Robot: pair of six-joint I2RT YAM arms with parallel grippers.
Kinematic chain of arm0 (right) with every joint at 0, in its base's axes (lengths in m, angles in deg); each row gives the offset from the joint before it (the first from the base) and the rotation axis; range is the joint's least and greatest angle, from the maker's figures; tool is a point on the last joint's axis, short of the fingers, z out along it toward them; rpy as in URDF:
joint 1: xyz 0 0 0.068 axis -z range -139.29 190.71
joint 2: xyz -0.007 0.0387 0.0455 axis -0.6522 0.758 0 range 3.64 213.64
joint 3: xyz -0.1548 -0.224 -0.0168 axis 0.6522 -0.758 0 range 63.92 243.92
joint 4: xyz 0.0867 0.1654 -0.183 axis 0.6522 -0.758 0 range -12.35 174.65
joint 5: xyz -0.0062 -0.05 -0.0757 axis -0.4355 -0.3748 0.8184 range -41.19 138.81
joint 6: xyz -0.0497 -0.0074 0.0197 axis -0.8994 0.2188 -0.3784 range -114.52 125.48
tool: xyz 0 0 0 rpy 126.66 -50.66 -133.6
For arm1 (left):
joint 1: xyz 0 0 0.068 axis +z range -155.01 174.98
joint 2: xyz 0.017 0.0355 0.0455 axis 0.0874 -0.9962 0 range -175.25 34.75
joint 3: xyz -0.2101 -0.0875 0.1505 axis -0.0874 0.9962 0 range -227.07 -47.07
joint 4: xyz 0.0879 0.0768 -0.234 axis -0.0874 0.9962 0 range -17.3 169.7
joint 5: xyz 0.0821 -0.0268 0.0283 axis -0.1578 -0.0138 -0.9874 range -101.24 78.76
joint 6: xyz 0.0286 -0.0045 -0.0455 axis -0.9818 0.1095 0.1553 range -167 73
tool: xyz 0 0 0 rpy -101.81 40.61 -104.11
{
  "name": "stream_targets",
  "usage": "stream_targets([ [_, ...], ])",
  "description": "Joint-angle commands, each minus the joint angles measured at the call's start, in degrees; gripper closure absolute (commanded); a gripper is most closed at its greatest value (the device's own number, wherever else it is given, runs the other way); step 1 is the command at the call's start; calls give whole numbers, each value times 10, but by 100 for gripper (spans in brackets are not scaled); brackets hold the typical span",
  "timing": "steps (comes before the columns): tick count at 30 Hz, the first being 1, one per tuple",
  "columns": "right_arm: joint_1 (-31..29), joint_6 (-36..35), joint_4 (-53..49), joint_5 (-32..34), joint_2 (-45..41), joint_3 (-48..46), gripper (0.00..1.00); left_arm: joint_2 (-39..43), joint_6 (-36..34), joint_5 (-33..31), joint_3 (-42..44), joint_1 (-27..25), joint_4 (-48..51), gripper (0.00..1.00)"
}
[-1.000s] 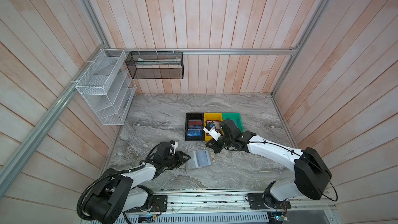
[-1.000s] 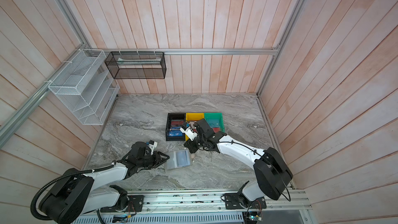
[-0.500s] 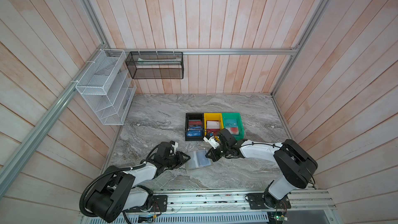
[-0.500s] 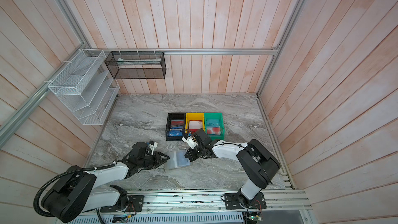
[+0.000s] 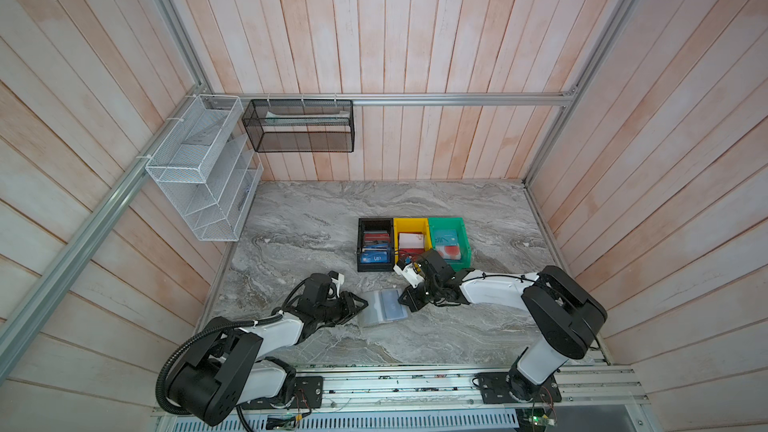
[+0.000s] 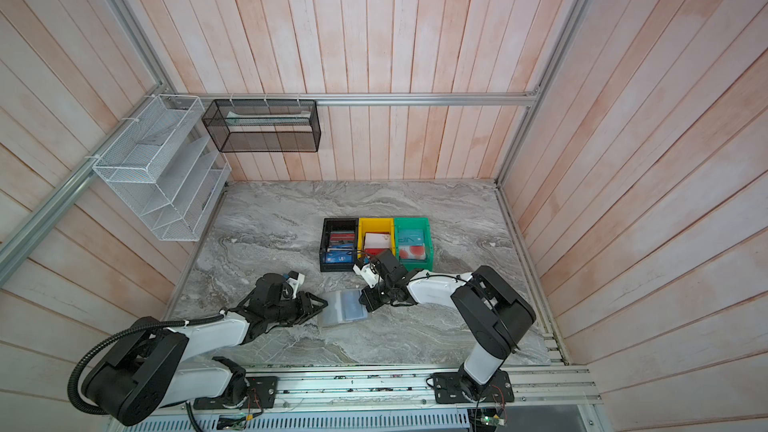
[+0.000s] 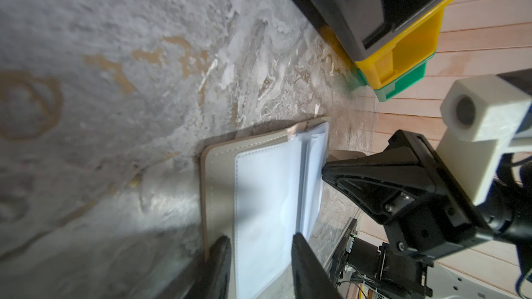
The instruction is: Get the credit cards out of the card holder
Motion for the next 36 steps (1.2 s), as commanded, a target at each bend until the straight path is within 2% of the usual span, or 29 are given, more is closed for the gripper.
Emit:
stream_targets([
  [1,-10,-1,-15,10,30,14,100,-22,-2,-26,10,-4,25,61],
  [15,-31,1,-20,-3,44,32,100,-8,-5,-22,4,-5,43,62],
  [23,-31,-1,-27,-3,45,31,100,142,-19,-32,-60,-5,178,61],
  [27,-31,0,-26,-4,45,28,100,160,9,2,-44,-6,111,60],
  [32,-31,2,-26,-7,50,30,100,98,52,25,-18,-31,-7,62],
  [36,-31,1,-27,-9,52,31,100,64,58,15,-40,-54,-23,62],
])
